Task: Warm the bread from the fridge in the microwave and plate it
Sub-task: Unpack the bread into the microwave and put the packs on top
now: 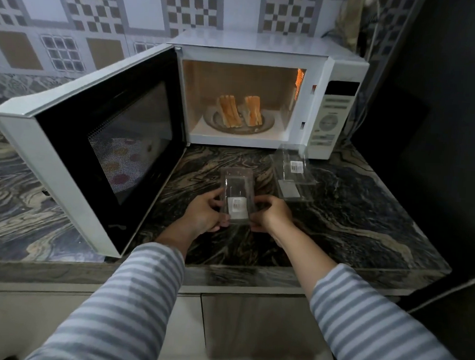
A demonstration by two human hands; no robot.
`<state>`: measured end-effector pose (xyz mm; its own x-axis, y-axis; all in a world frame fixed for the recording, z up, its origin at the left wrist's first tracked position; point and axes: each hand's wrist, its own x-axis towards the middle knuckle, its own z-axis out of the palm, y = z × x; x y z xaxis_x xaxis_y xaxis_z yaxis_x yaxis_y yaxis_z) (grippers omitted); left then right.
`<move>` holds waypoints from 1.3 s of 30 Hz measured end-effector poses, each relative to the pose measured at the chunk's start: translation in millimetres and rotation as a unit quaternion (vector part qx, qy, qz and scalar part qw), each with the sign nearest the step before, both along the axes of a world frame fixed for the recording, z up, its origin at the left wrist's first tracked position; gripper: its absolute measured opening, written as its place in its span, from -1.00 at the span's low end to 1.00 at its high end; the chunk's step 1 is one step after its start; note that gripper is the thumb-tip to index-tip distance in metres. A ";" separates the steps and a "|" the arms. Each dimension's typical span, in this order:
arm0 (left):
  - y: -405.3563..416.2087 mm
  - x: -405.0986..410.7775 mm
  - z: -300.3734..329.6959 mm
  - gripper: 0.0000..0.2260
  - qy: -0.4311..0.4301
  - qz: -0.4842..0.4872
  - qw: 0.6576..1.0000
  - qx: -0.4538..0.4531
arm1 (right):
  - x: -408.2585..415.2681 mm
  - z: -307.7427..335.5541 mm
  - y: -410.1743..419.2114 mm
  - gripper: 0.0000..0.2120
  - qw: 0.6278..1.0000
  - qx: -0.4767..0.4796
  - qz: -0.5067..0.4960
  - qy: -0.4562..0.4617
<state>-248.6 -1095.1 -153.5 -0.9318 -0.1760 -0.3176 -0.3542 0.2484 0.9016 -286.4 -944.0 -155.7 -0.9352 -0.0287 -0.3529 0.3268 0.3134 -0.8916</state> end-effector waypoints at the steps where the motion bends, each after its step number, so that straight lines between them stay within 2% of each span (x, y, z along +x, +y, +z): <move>1: -0.3 0.6 1.0 -0.37 0.003 -0.001 1.000 -0.014 | 0.1 -0.1 -0.5 -0.70 1.000 0.009 0.007 0.005; 4: -3.4 4.0 4.0 -0.42 0.018 -0.023 0.997 -0.075 | 3.2 3.2 5.1 -0.73 0.993 0.083 0.058 0.056; 7: -6.7 2.8 14.5 -0.26 0.030 -0.037 0.992 -0.120 | 4.8 18.3 17.5 -0.79 0.972 0.172 0.085 0.139; 10: -6.5 -2.7 36.1 -0.16 0.014 -0.007 0.979 -0.205 | 4.1 43.6 29.1 -0.87 0.960 0.188 0.086 0.188; 12: 2.2 -5.7 55.3 -0.26 0.041 0.014 0.964 -0.264 | 1.2 60.7 38.3 -0.89 0.954 0.198 0.070 0.216; 14: 16.6 -13.1 70.3 -0.45 0.112 0.051 0.950 -0.286 | -3.3 74.2 50.4 -0.88 0.948 0.209 0.044 0.236; 16: 37.0 -23.6 79.0 -0.57 0.179 0.050 0.945 -0.270 | -11.3 81.0 63.4 -0.86 0.945 0.218 0.009 0.243; 18: 62.1 -33.3 82.9 -0.62 0.209 0.010 0.948 -0.238 | -22.4 80.5 76.4 -0.83 0.943 0.227 -0.015 0.241; 23: 117.6 -58.4 63.1 -0.55 0.127 -0.032 0.983 -0.129 | -47.6 62.8 99.4 -0.67 0.964 0.212 -0.048 0.156; 26: 131.3 -70.7 42.4 -0.53 0.097 -0.029 0.988 -0.119 | -61.3 46.2 104.3 -0.64 0.976 0.178 -0.050 0.114; 31: 132.5 -85.4 13.1 -0.56 0.078 -0.008 0.992 -0.102 | -79.3 15.9 102.2 -0.69 0.997 0.023 -0.061 0.032; 35: 127.7 -98.0 -4.7 -0.63 0.077 0.014 0.994 -0.081 | -88.1 -0.7 106.5 -0.61 0.996 0.016 -0.079 0.028; 39: 127.5 -100.1 -10.8 -0.49 0.032 0.021 0.999 0.003 | -91.3 -5.4 109.2 -0.60 0.996 -0.002 -0.091 0.021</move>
<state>-348.7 -967.7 -164.4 -0.9422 -0.2129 -0.2586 -0.3055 0.2295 0.9241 -377.7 -834.7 -161.1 -0.9390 0.1403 -0.3140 0.3404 0.2486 -0.9068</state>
